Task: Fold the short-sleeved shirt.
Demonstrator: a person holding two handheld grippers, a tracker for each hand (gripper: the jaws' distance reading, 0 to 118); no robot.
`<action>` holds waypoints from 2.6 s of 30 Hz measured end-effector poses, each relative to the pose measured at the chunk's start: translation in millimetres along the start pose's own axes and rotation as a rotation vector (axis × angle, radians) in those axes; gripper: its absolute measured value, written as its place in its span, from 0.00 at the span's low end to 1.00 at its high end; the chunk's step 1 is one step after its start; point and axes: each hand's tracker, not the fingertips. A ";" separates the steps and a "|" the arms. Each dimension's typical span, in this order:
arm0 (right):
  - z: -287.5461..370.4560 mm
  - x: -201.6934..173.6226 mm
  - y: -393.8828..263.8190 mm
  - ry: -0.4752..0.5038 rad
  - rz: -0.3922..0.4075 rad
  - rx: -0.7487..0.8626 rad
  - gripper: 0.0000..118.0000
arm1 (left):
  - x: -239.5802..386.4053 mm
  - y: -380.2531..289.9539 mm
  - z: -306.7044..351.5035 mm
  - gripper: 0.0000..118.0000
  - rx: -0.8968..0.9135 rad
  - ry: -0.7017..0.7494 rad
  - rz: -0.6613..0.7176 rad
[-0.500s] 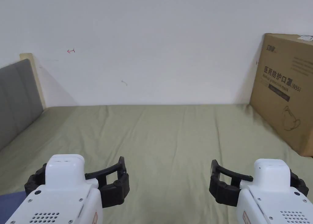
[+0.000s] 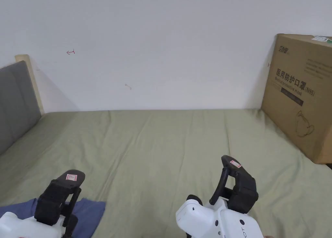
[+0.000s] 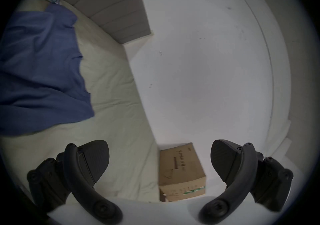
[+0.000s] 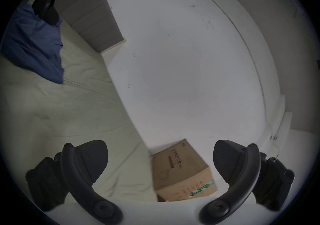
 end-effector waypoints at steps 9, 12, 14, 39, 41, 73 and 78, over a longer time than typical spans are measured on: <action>-21.8 81.2 -33.0 0.093 -0.953 -0.184 1.00 | 88.9 -10.8 8.6 0.99 0.066 -0.012 -0.748; -25.5 91.5 -65.9 0.114 -1.270 -0.292 1.00 | 112.0 -42.9 15.4 1.00 0.124 0.029 -1.152; -23.6 88.8 -78.5 0.079 -1.264 -0.348 1.00 | 104.5 -55.4 7.8 1.00 0.147 0.081 -1.357; -5.3 79.3 -58.3 -0.053 -1.011 -0.230 0.00 | 102.6 -50.7 6.5 0.00 0.064 0.063 -1.263; -6.9 81.4 -59.7 -0.024 -1.021 -0.228 0.00 | 102.2 -51.2 4.4 0.00 0.066 0.070 -1.261; -30.1 14.5 105.3 0.581 -1.051 0.034 0.00 | 76.8 77.5 115.3 0.00 0.342 0.486 -1.151; -32.8 3.0 105.4 0.618 -1.025 0.025 0.00 | 59.3 86.7 94.5 0.00 0.268 0.531 -1.101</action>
